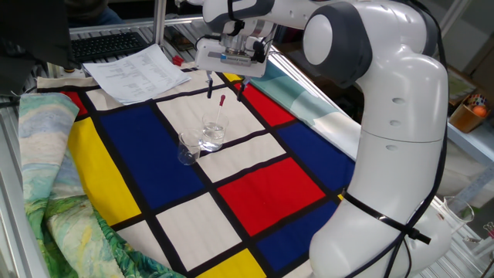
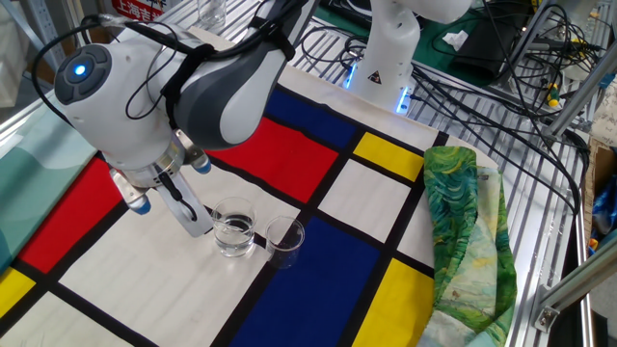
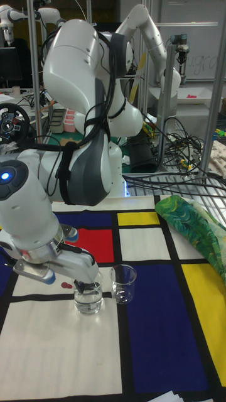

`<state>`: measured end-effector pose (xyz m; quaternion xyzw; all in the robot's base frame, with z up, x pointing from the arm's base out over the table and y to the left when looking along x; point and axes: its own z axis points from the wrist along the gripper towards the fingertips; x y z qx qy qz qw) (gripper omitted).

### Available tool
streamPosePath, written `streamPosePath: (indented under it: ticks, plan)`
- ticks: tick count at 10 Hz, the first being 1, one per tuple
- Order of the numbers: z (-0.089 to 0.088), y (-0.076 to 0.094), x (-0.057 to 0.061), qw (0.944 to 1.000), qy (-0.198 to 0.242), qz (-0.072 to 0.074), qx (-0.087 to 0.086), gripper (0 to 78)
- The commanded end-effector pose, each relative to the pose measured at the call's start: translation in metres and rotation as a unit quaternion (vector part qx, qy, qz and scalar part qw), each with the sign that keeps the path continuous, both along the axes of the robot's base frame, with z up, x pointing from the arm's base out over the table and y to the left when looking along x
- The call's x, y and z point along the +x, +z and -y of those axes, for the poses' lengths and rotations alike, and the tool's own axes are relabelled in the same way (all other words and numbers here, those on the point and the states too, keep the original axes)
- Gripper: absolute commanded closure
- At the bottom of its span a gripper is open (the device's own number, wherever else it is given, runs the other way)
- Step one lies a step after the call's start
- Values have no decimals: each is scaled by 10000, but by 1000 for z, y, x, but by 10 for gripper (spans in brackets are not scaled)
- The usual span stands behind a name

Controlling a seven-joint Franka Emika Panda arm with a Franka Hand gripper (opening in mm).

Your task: Transfer liquid using a dropper

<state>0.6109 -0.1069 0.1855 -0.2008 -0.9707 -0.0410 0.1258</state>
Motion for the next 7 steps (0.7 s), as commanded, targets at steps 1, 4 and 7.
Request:
streamPosePath:
  ticks: [1,4,7]
  plan:
    - [0,-2,2,9988,70,-307,383,1]
    - [0,-3,2,9983,70,-346,471,1]
    - [0,-4,2,9982,105,-342,487,1]
